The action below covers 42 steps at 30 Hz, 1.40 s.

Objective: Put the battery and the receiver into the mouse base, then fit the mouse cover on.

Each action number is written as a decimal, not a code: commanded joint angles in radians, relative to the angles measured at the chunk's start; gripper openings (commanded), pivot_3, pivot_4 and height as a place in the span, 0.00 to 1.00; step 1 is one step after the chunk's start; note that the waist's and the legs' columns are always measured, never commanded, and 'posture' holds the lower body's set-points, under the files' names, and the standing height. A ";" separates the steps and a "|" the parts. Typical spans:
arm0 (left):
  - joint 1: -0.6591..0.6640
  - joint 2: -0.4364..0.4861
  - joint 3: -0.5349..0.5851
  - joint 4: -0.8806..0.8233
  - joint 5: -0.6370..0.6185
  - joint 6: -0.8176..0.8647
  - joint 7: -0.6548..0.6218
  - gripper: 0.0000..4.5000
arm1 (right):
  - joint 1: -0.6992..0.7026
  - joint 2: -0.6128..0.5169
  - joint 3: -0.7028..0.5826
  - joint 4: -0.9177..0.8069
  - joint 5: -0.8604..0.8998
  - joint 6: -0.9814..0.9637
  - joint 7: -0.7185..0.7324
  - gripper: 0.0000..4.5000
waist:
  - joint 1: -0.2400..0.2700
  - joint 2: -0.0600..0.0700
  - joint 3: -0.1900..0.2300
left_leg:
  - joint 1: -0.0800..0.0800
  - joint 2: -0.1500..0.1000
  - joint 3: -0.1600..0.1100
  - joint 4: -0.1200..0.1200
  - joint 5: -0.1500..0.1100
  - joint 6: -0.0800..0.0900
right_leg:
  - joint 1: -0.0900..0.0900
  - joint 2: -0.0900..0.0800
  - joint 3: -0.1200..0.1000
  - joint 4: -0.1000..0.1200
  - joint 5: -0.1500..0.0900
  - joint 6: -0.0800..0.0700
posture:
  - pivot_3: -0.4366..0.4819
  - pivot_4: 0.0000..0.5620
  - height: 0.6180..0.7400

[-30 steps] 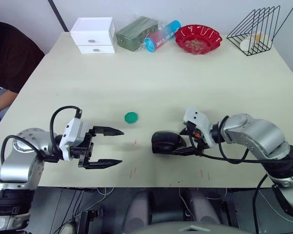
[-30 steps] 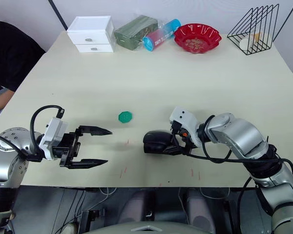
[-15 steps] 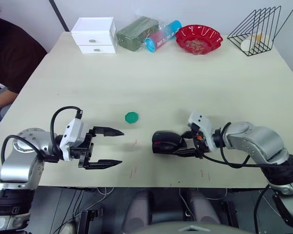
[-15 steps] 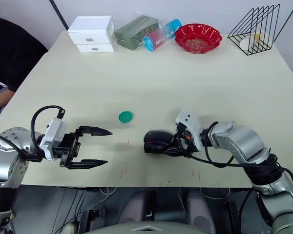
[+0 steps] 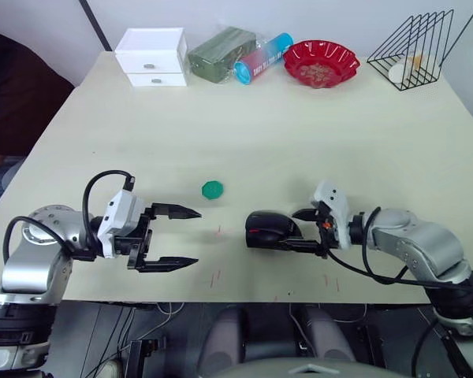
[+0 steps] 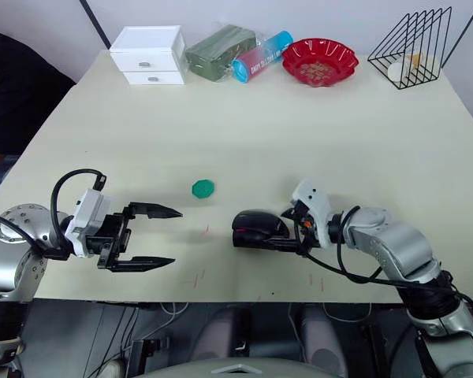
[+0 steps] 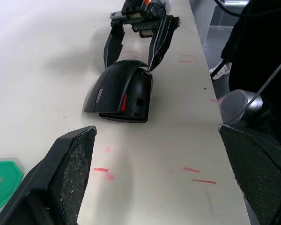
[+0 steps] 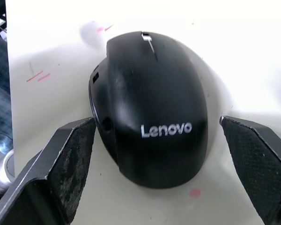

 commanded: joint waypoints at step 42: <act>-0.019 0.011 0.010 0.020 -0.012 -0.023 -0.021 1.00 | -0.140 -0.185 0.195 -0.169 -0.233 -0.163 0.116 0.56 | 0.000 0.000 0.000 | 0.000 0.000 0.000 0.001 0.000 0.000 | 0.000 0.000 0.000 0.001 0.000 0.000 | 0.48 0.27 1.00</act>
